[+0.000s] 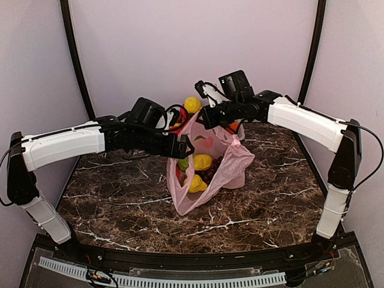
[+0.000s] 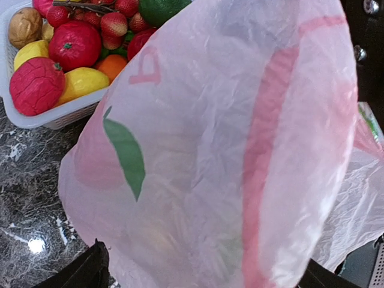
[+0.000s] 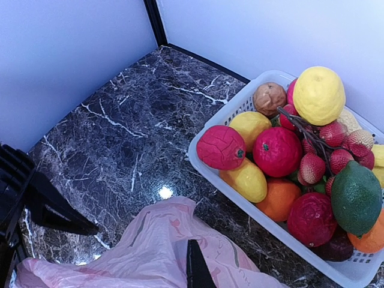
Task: Untie the knot of the plastic bag and take out the fruit
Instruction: Open the bag opening for the takeout bag.
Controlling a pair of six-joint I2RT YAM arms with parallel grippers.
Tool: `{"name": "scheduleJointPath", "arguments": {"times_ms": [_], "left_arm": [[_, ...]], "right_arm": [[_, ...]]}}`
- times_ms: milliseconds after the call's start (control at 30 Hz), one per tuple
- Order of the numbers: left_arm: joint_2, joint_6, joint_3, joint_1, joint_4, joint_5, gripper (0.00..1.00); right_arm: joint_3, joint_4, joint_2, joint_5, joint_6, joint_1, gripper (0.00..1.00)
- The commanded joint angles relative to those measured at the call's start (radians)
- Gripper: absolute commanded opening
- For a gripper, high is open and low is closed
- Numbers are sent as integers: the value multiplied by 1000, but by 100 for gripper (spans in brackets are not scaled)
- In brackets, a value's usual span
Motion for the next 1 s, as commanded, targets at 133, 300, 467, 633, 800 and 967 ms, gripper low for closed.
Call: {"name": "scheduleJointPath", "arguments": {"times_ms": [133, 300, 467, 633, 800, 967], "left_arm": [[-43, 35, -44, -13, -52, -73, 50], [-57, 29, -60, -14, 23, 15, 6], [-70, 30, -63, -14, 41, 18, 1], [-74, 26, -66, -13, 45, 18, 1], [-81, 22, -72, -8, 55, 20, 1], [-97, 14, -94, -5, 75, 23, 1]], "right_arm": [[11, 26, -3, 89, 15, 10, 0], [13, -4, -35, 96, 24, 10, 26], [-21, -28, -121, 63, 30, 16, 71], [-75, -24, -220, 84, 33, 76, 77], [-132, -11, -283, 101, 51, 155, 71], [-228, -1, -289, 113, 136, 192, 58]]}}
